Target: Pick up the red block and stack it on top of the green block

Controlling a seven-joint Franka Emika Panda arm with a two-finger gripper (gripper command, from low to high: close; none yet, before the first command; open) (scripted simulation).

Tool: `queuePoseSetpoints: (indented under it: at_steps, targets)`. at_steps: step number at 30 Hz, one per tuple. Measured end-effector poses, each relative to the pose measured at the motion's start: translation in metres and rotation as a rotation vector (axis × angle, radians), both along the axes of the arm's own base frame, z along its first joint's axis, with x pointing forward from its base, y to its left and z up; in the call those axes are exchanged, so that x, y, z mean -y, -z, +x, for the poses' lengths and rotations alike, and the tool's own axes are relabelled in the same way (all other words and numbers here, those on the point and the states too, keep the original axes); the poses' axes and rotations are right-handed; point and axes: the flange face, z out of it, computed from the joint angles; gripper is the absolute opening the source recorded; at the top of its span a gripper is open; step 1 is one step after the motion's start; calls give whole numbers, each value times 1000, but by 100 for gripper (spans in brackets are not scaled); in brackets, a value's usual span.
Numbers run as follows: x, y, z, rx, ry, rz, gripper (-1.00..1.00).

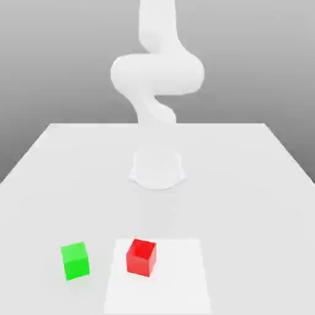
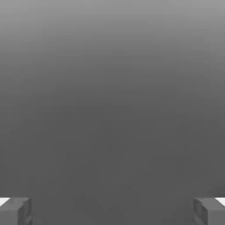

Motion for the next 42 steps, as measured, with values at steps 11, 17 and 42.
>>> queuePoseSetpoints:
  at_steps: [11,17,42]
  targets:
    - [19,265,66,-404,126,73,0]
    - [26,397,34,-616,205,89,0]
    - [65,445,9,-713,242,89,-100]
